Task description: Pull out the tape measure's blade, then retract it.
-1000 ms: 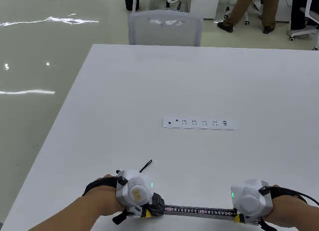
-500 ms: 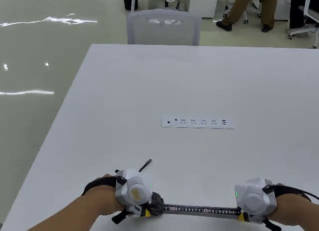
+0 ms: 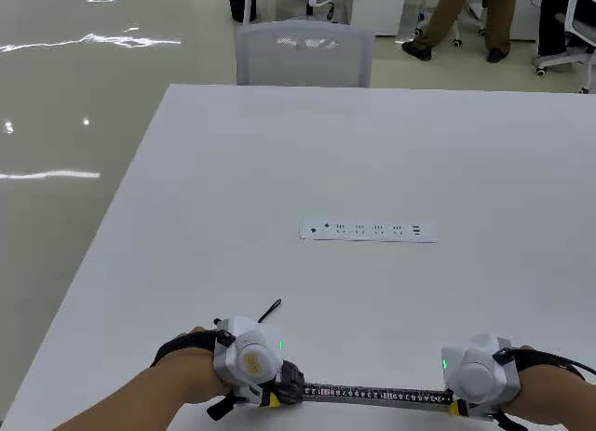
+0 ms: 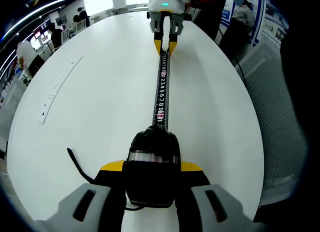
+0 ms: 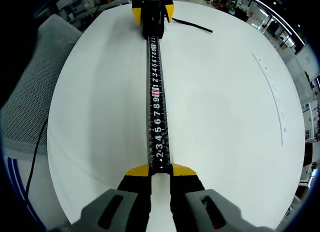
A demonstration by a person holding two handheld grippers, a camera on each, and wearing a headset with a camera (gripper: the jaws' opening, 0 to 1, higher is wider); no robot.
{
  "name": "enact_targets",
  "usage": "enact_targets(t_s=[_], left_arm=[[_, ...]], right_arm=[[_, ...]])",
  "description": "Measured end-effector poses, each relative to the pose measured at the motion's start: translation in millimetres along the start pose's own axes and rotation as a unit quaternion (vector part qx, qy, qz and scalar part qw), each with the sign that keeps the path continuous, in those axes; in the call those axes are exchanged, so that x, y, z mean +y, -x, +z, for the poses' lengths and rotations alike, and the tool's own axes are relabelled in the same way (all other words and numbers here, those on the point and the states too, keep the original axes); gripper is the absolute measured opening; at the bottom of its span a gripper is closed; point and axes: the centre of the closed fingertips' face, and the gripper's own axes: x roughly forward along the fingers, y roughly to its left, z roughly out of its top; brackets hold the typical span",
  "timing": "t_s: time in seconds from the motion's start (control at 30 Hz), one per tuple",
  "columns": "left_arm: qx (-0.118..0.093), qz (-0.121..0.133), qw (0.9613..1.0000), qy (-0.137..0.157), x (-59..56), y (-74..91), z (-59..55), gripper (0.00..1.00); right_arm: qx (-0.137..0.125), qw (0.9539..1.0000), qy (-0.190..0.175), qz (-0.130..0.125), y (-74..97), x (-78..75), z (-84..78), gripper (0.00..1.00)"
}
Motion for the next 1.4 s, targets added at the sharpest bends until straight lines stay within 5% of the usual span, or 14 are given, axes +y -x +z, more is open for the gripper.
enact_targets(t_s=[0.5,0.6,0.83,1.13,1.4], left_arm=[[0.004,-0.002,1.0,-0.003,0.0,-0.9,-0.9,0.33],[0.004,-0.003,1.0,-0.002,0.2,-1.6,-1.3,0.33],[0.013,-0.006,0.9999,-0.008,-0.5,-1.3,-1.5,0.33],[0.014,-0.005,0.9999,-0.008,-1.3,0.8,0.2,0.34],[0.005,-0.005,1.0,-0.006,0.2,0.1,-0.5,0.34]], right_arm=[[-0.003,1.0,0.007,-0.004,3.8,0.9,2.7,0.14],[-0.013,0.9997,-0.022,-0.006,4.8,0.9,4.5,0.14],[0.004,0.9999,-0.01,-0.004,1.1,0.8,2.4,0.15],[-0.027,0.9993,-0.018,-0.02,1.3,-0.1,12.5,0.18],[-0.023,0.9986,-0.046,-0.013,5.7,4.9,9.6,0.35]])
